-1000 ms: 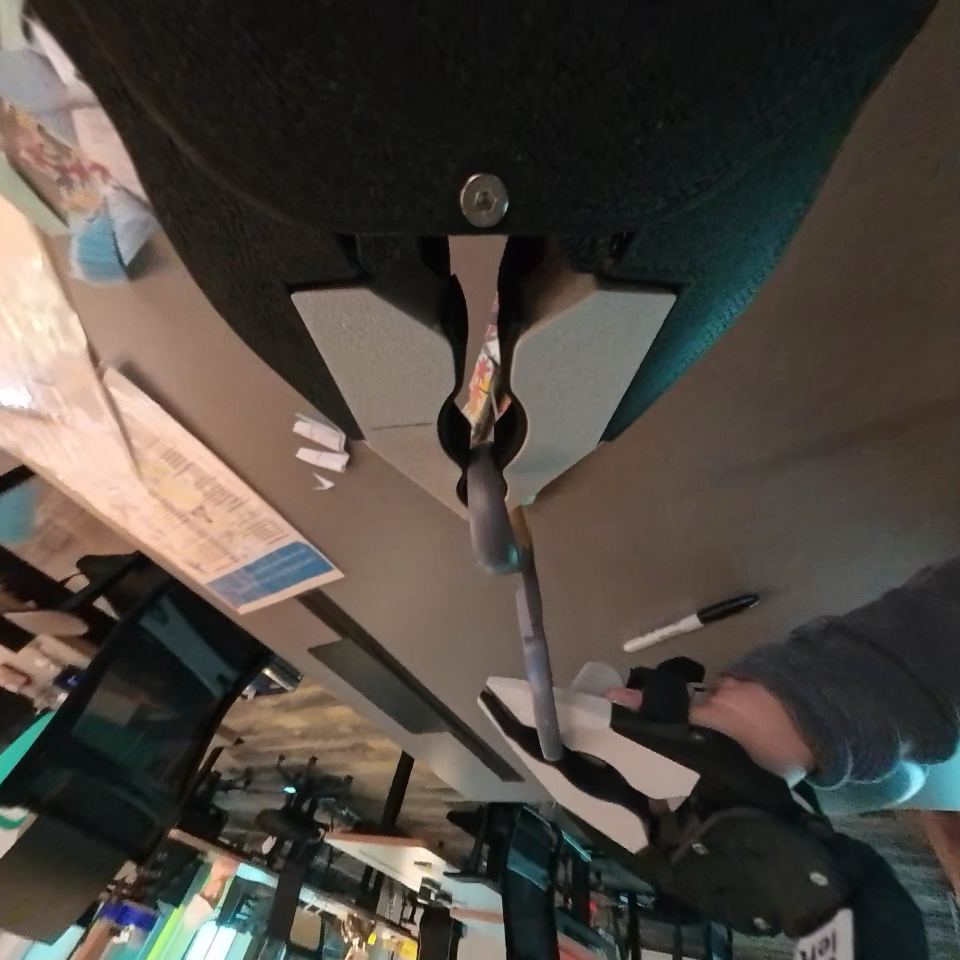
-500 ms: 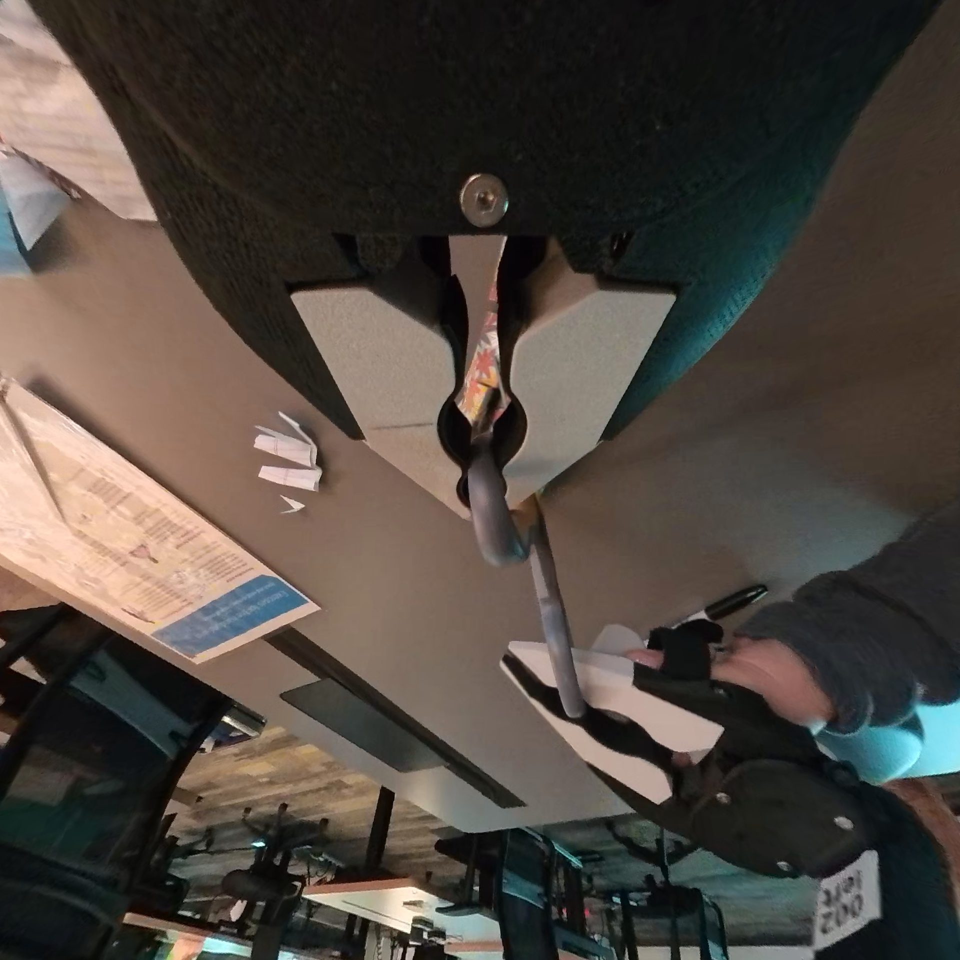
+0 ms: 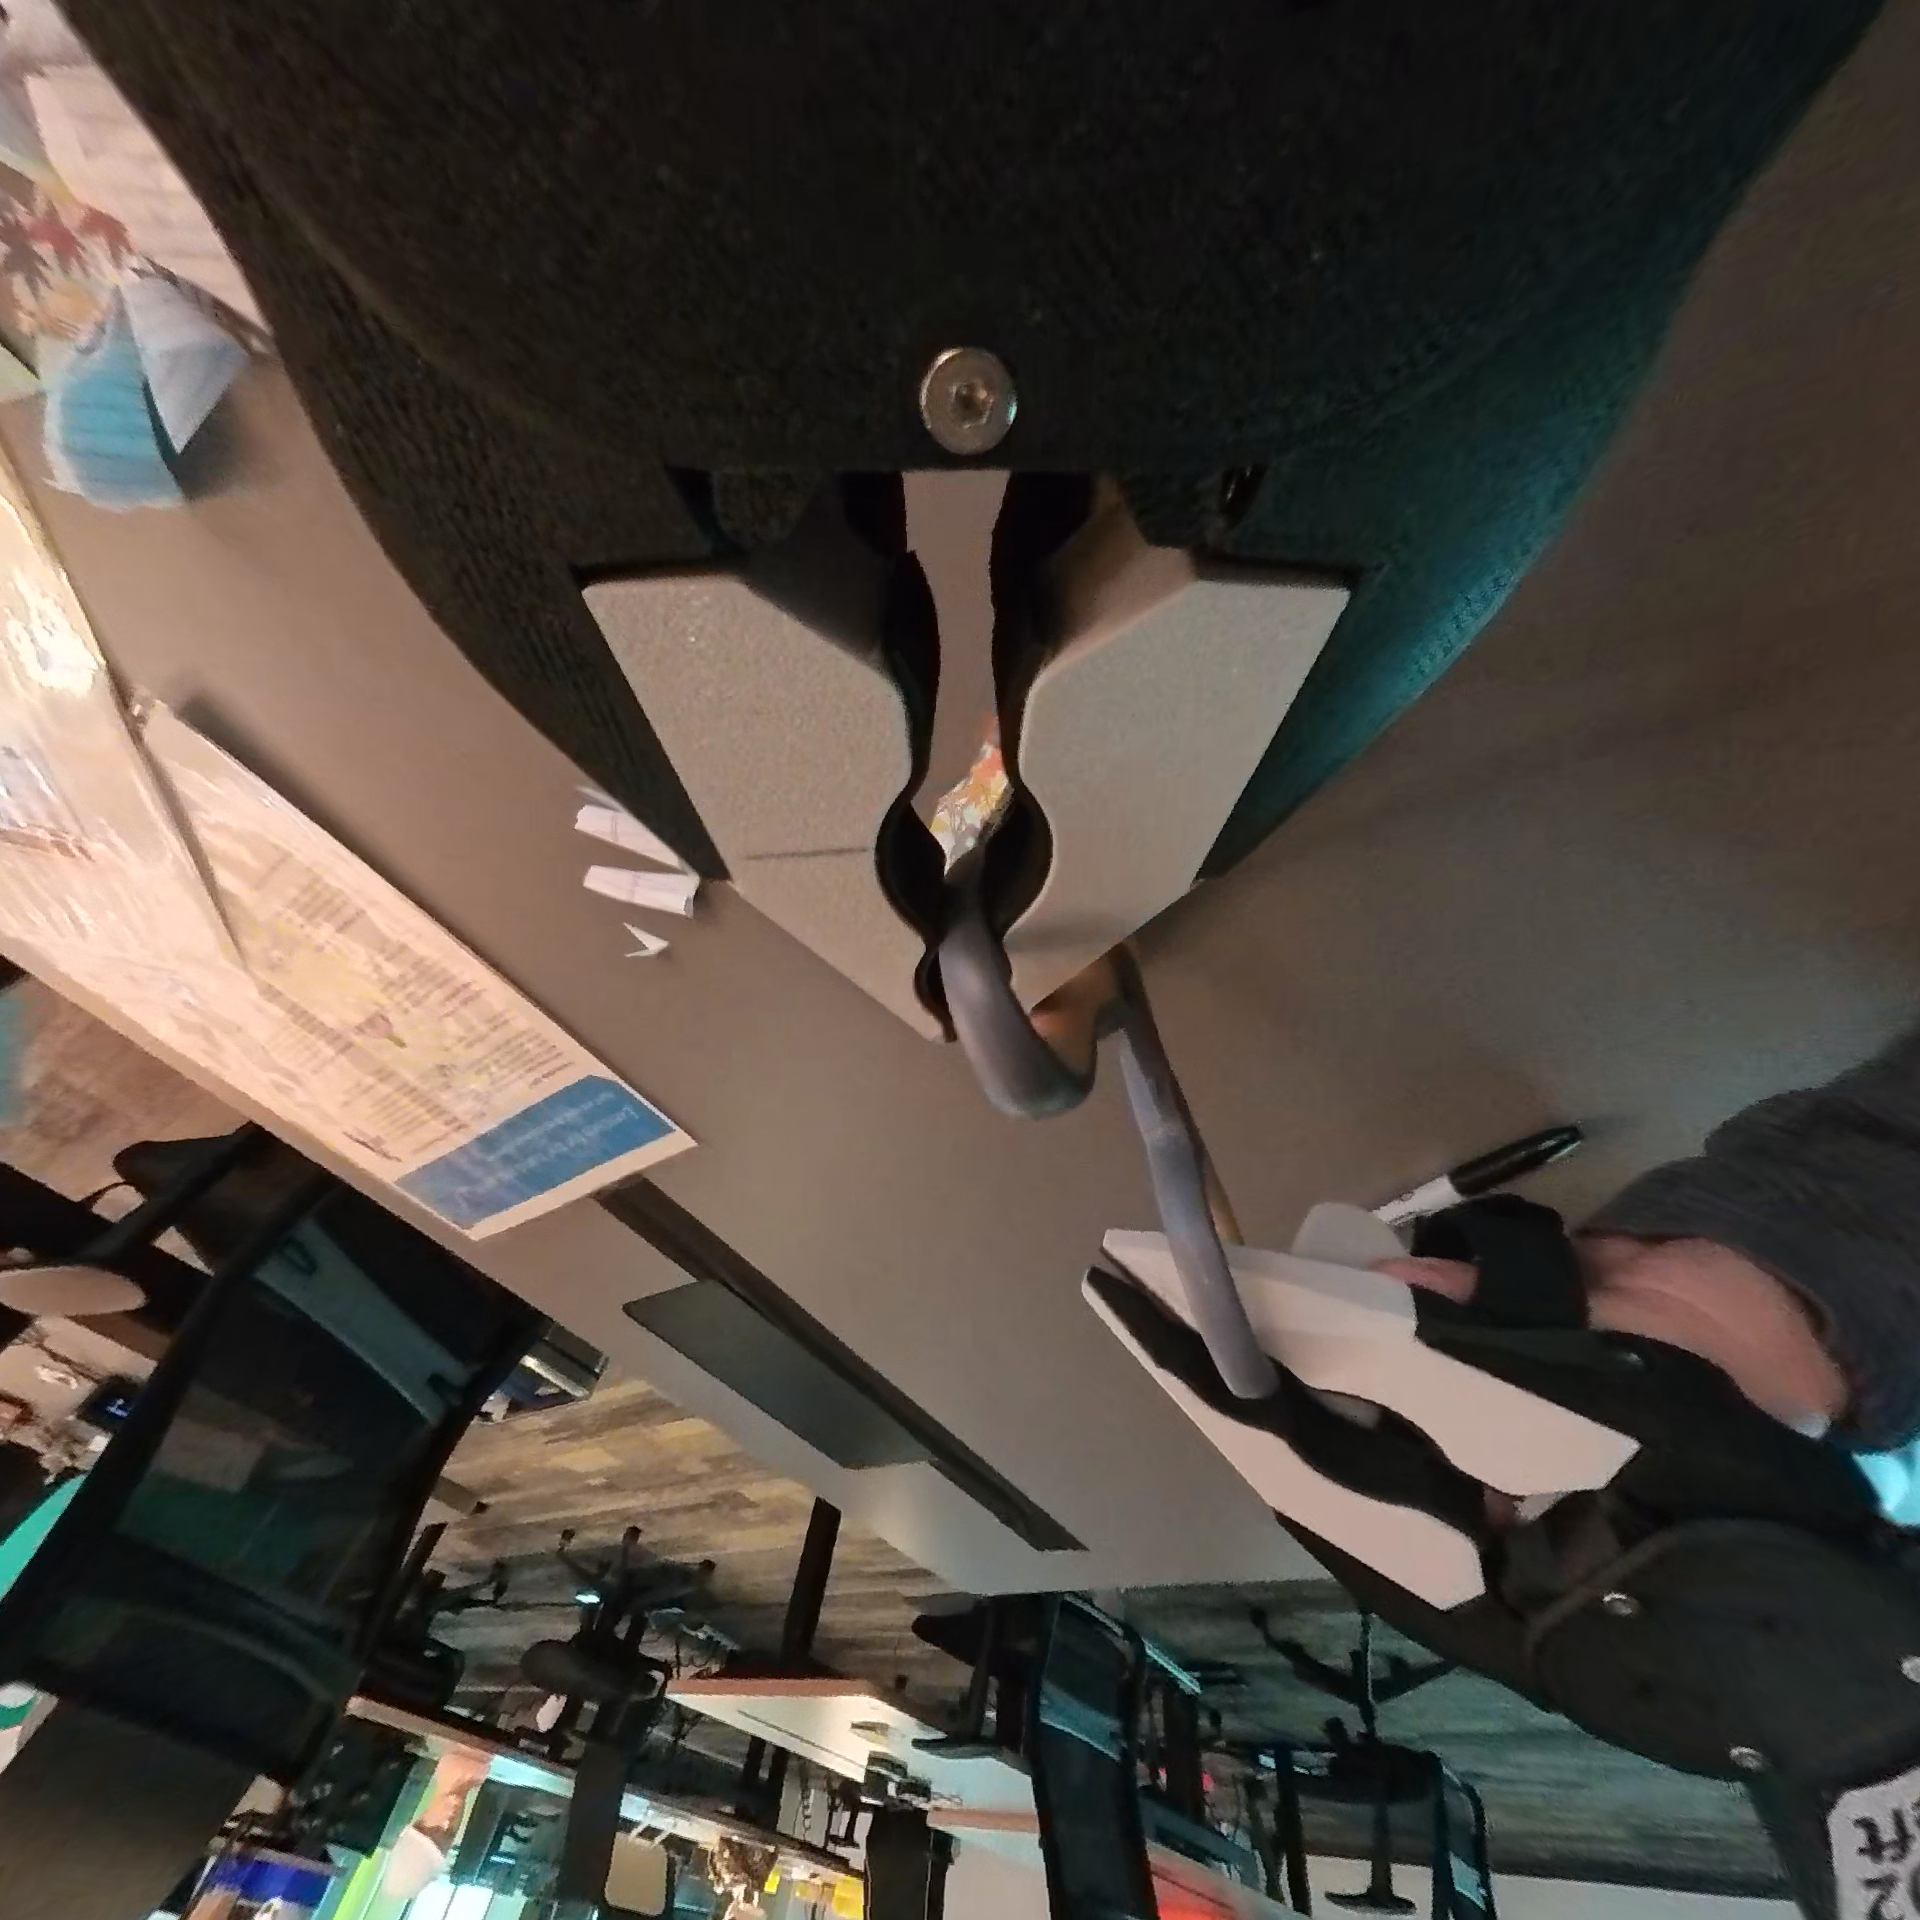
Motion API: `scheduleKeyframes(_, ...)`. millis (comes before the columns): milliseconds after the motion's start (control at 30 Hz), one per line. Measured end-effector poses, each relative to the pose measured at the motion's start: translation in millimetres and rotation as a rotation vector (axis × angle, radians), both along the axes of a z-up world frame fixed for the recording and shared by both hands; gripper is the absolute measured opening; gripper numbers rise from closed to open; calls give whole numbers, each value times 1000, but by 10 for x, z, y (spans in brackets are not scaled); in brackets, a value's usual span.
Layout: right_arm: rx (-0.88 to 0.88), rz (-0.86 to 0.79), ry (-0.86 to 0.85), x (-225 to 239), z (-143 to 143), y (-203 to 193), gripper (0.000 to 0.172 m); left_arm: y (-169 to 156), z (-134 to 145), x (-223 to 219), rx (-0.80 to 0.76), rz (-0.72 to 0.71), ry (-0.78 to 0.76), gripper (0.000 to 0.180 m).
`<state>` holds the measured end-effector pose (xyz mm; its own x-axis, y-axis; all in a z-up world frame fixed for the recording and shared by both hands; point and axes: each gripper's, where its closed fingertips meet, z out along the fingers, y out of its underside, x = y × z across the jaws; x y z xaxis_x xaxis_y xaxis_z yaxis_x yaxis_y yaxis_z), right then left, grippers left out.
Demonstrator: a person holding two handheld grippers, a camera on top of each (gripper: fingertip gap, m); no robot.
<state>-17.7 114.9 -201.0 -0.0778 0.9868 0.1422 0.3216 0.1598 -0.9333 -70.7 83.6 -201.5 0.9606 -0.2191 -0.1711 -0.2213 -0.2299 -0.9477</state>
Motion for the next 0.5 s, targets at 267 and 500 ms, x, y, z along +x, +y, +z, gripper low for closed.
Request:
scheduleKeyframes(267, 32, 25, 23, -59, 134, -105, 0, -43, 151, 240, 35, -59, 7, 0)
scheduleKeyframes(500, 21, 42, 51, -106, 222, -205, 0, -53, 207, 333, 49, -74, -34, 0)
